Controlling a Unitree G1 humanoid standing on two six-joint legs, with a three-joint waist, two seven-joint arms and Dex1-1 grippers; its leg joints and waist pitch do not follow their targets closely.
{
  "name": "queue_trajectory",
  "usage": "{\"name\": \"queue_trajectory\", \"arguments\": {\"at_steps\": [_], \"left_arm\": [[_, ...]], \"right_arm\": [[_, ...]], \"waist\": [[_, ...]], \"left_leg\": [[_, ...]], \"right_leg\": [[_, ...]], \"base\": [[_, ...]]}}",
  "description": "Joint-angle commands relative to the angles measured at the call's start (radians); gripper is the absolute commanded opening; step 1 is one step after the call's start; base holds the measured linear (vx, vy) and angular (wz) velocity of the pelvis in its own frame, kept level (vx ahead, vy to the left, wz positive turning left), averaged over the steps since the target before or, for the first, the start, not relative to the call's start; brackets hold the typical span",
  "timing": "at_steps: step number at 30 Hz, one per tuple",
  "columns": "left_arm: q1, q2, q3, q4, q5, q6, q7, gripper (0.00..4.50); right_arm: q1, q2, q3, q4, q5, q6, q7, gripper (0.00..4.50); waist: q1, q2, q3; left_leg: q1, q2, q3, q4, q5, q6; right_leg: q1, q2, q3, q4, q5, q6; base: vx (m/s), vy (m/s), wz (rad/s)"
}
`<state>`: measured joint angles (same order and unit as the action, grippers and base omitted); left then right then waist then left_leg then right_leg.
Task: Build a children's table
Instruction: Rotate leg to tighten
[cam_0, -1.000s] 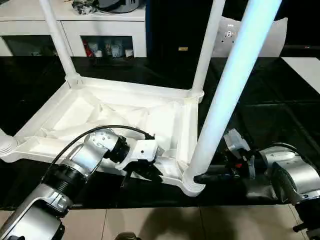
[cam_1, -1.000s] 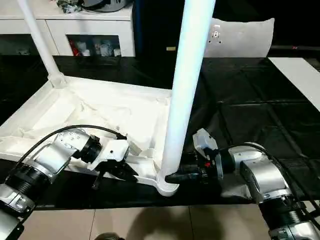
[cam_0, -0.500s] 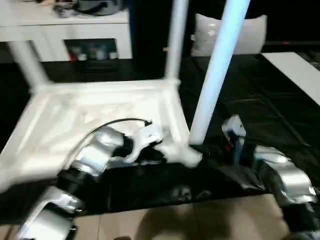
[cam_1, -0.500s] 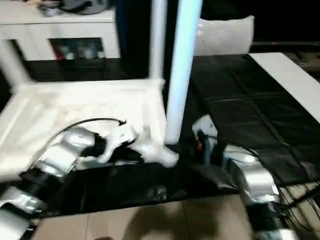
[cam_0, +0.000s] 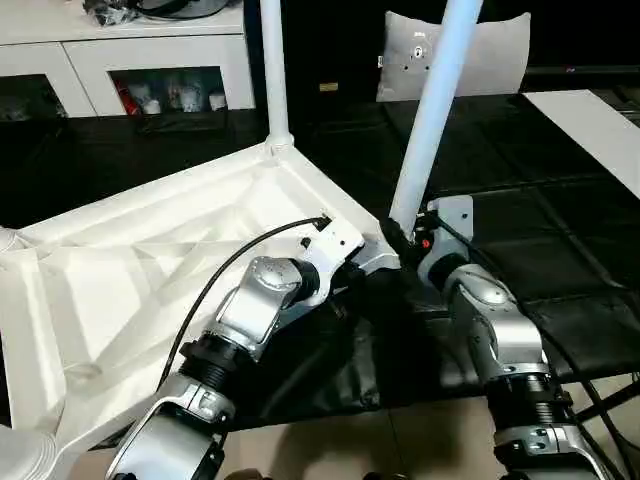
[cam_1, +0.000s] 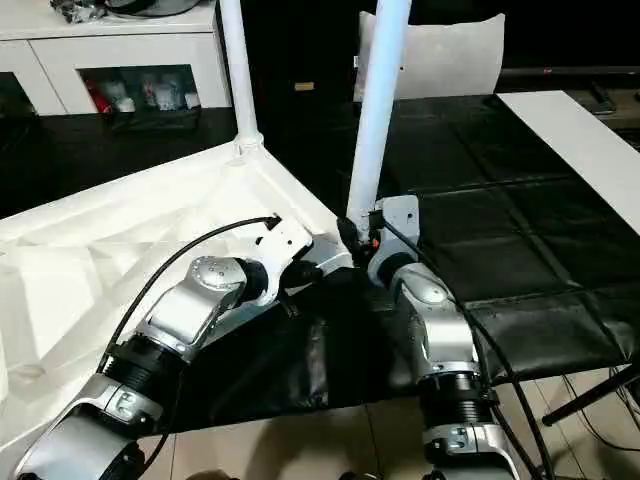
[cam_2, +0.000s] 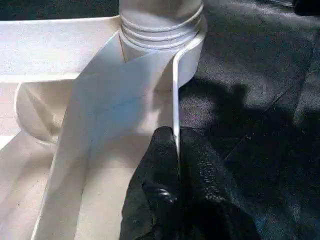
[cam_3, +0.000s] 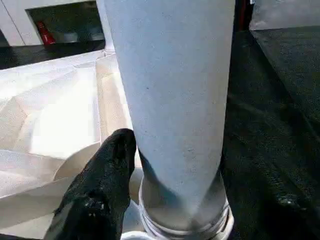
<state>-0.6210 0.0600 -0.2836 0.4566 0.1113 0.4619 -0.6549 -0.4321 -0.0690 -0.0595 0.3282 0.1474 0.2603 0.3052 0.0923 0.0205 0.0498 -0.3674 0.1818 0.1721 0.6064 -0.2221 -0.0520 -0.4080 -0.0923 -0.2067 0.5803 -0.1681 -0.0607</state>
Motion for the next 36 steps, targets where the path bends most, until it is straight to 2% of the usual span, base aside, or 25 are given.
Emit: {"name": "queue_trajectory", "arguments": {"at_steps": [1, 3, 6, 7, 9, 11, 14, 17, 20, 22, 25, 26, 28, 29, 30, 33, 36], "left_arm": [[-0.035, 0.000, -0.011, -0.054, -0.016, -0.030, -0.018, 0.00], [-0.032, 0.007, -0.013, -0.053, -0.018, -0.038, -0.025, 0.00], [-0.020, 0.034, -0.022, -0.053, -0.018, -0.065, -0.060, 0.00], [-0.009, 0.066, -0.027, -0.059, -0.026, -0.082, -0.110, 0.00], [-0.003, 0.093, -0.034, -0.063, -0.032, -0.100, -0.155, 0.00], [0.006, 0.145, -0.052, -0.063, -0.037, -0.118, -0.237, 0.00], [0.008, 0.178, -0.065, -0.054, -0.038, -0.148, -0.291, 0.00], [0.005, 0.236, -0.102, -0.031, -0.053, -0.233, -0.426, 0.00], [0.006, 0.279, -0.134, -0.029, -0.067, -0.297, -0.537, 0.00], [0.015, 0.325, -0.170, -0.048, -0.087, -0.350, -0.667, 0.00], [0.015, 0.336, -0.180, -0.052, -0.091, -0.356, -0.703, 0.00], [0.013, 0.339, -0.183, -0.049, -0.090, -0.363, -0.712, 0.00], [0.004, 0.352, -0.198, -0.037, -0.082, -0.402, -0.750, 0.00], [-0.003, 0.359, -0.207, -0.027, -0.079, -0.427, -0.774, 0.00], [-0.004, 0.360, -0.208, -0.026, -0.079, -0.429, -0.776, 0.00], [-0.011, 0.366, -0.213, -0.017, -0.085, -0.447, -0.798, 0.00], [-0.014, 0.368, -0.213, -0.012, -0.086, -0.455, -0.808, 0.00]], "right_arm": [[0.017, 0.004, 0.016, -0.024, 0.022, -0.018, 0.042, 3.05], [0.023, -0.005, 0.013, -0.032, 0.025, -0.020, 0.049, 3.37], [0.039, -0.046, 0.020, -0.052, 0.030, -0.032, 0.104, 3.53], [0.053, -0.096, 0.024, -0.072, 0.046, -0.029, 0.179, 3.53], [0.059, -0.136, 0.025, -0.080, 0.053, -0.029, 0.234, 3.79], [0.064, -0.217, 0.032, -0.085, 0.070, -0.038, 0.358, 3.79], [0.069, -0.273, 0.048, -0.089, 0.083, -0.044, 0.460, 3.79], [0.090, -0.371, 0.101, -0.120, 0.115, -0.076, 0.676, 3.79], [0.093, -0.418, 0.128, -0.135, 0.141, -0.067, 0.787, 3.79], [0.092, -0.458, 0.156, -0.143, 0.170, -0.042, 0.905, 3.79], [0.091, -0.471, 0.167, -0.145, 0.181, -0.026, 0.949, 3.79], [0.090, -0.478, 0.172, -0.143, 0.185, -0.027, 0.967, 3.55], [0.092, -0.497, 0.196, -0.145, 0.198, -0.016, 1.029, 3.55], [0.094, -0.507, 0.213, -0.149, 0.202, -0.010, 1.061, 3.43], [0.094, -0.508, 0.214, -0.149, 0.202, -0.009, 1.064, 3.28], [0.096, -0.512, 0.230, -0.158, 0.213, 0.007, 1.096, 3.12], [0.096, -0.520, 0.246, -0.169, 0.216, 0.032, 1.127, 2.85]], "waist": [[0.007, -0.003, -0.074], [0.006, -0.004, -0.074], [0.008, -0.005, -0.073], [0.010, -0.002, -0.074], [0.013, -0.004, -0.073], [0.016, -0.003, -0.073], [0.023, -0.002, -0.070], [0.031, 0.000, -0.073], [0.040, 0.000, -0.073], [0.054, 0.002, -0.074], [0.062, 0.002, -0.073], [0.069, 0.002, -0.070], [0.070, 0.001, -0.068], [0.071, 0.000, -0.067], [0.071, -0.007, -0.068], [0.070, -0.008, -0.065], [0.070, -0.009, -0.066]], "left_leg": [[0.001, 0.067, -0.030, -0.055, 0.040, 0.130], [0.003, 0.070, -0.030, -0.056, 0.024, 0.123], [0.004, 0.069, -0.030, -0.056, 0.011, 0.122], [0.004, 0.070, -0.031, -0.056, 0.009, 0.121], [0.003, 0.067, -0.029, -0.056, -0.003, 0.125], [0.004, 0.064, -0.027, -0.056, -0.019, 0.124], [0.006, 0.066, -0.026, -0.056, -0.035, 0.123], [0.008, 0.070, -0.029, -0.056, -0.039, 0.127], [0.008, 0.074, -0.030, -0.056, -0.033, 0.131], [0.011, 0.075, -0.027, -0.055, -0.037, 0.130], [0.013, 0.081, -0.027, -0.057, -0.051, 0.121], [0.018, 0.082, -0.027, -0.060, -0.074, 0.102], [0.020, 0.080, -0.026, -0.064, -0.108, 0.082], [0.020, 0.077, -0.027, -0.064, -0.115, 0.079], [0.020, 0.076, -0.025, -0.065, -0.113, 0.077], [0.022, 0.070, -0.023, -0.066, -0.124, 0.069], [0.021, 0.069, -0.024, -0.065, -0.112, 0.067]], "right_leg": [[0.080, -0.098, 0.091, -0.061, -0.137, -0.067], [0.080, -0.098, 0.092, -0.061, -0.141, -0.067], [0.080, -0.099, 0.094, -0.060, -0.129, -0.072], [0.081, -0.099, 0.094, -0.059, -0.128, -0.073], [0.083, -0.099, 0.094, -0.062, -0.138, -0.067], [0.083, -0.097, 0.091, -0.067, -0.162, -0.059], [0.082, -0.096, 0.091, -0.071, -0.192, -0.047], [0.081, -0.095, 0.091, -0.068, -0.186, -0.047], [0.079, -0.097, 0.092, -0.063, -0.165, -0.066], [0.077, -0.097, 0.093, -0.062, -0.170, -0.071], [0.076, -0.098, 0.094, -0.064, -0.190, -0.076], [0.074, -0.099, 0.094, -0.068, -0.221, -0.074], [0.076, -0.100, 0.093, -0.076, -0.270, -0.061], [0.078, -0.099, 0.091, -0.079, -0.284, -0.053], [0.080, -0.101, 0.092, -0.079, -0.300, -0.042], [0.078, -0.098, 0.089, -0.090, -0.355, -0.013], [0.079, -0.096, 0.086, -0.093, -0.372, 0.008]], "base": [[0.000, 0.000, 0.00], [0.000, 0.000, 0.00], [0.000, 0.000, 0.00], [0.000, 0.000, 0.00], [0.000, 0.000, 0.00], [0.000, 0.000, 0.00], [0.000, 0.000, 0.00], [0.000, 0.000, 0.00], [0.000, 0.000, 0.00], [0.000, 0.000, 0.00], [0.000, 0.000, 0.00], [0.000, 0.000, 0.00], [0.000, 0.000, 0.00], [0.000, 0.000, 0.00], [0.000, 0.000, 0.00], [0.000, 0.000, 0.00], [0.000, 0.000, 0.00]]}}
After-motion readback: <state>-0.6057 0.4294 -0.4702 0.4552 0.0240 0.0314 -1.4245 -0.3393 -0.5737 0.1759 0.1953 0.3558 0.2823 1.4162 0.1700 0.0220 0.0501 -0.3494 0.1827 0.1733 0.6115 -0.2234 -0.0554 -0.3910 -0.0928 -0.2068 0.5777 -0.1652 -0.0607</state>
